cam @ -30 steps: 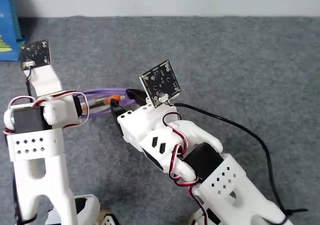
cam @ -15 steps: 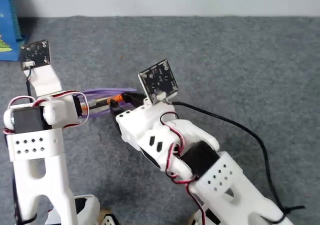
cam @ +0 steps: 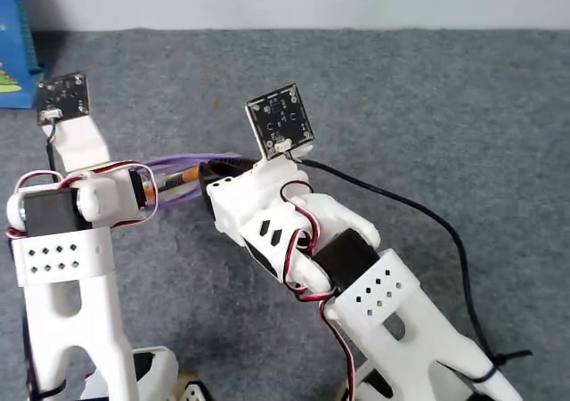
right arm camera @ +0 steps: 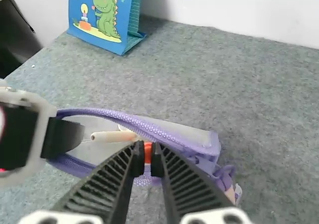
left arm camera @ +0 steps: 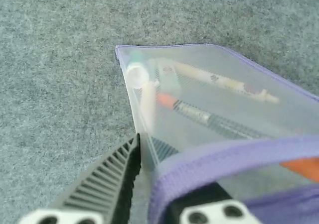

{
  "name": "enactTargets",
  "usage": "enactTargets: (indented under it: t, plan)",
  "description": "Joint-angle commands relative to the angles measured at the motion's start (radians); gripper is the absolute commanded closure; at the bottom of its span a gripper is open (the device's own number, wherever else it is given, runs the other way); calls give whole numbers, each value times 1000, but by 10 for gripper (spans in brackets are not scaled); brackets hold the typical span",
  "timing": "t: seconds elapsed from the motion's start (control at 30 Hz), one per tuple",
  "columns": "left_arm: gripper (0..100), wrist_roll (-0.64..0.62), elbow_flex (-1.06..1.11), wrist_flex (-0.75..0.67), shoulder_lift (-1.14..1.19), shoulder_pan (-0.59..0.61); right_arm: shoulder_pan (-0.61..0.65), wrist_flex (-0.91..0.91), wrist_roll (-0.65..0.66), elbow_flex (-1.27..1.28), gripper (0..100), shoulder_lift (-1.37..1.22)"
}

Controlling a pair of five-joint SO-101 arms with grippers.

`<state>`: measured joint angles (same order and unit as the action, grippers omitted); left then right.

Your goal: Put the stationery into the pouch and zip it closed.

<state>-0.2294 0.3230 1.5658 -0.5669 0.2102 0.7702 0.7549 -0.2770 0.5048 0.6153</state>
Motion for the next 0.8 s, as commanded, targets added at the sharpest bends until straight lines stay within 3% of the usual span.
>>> enactTargets:
  t: [0.0, 0.13, 0.47, 0.67, 0.77]
  plan:
    - [989, -8, -10, -25, -9, 3, -5, 10, -5, -51, 990, 10]
    - [989, -6, -10, -25, -9, 3, -2, 10, 52, -52, 991, 90]
    - [989, 9, -10, -25, -9, 3, 19, 71, 48, -46, 985, 110]
    - [989, 9, -10, -25, -9, 3, 54, 70, 20, -29, 783, 108]
    - [989, 9, -10, -25, -9, 3, 50, 65, 14, -31, 787, 87]
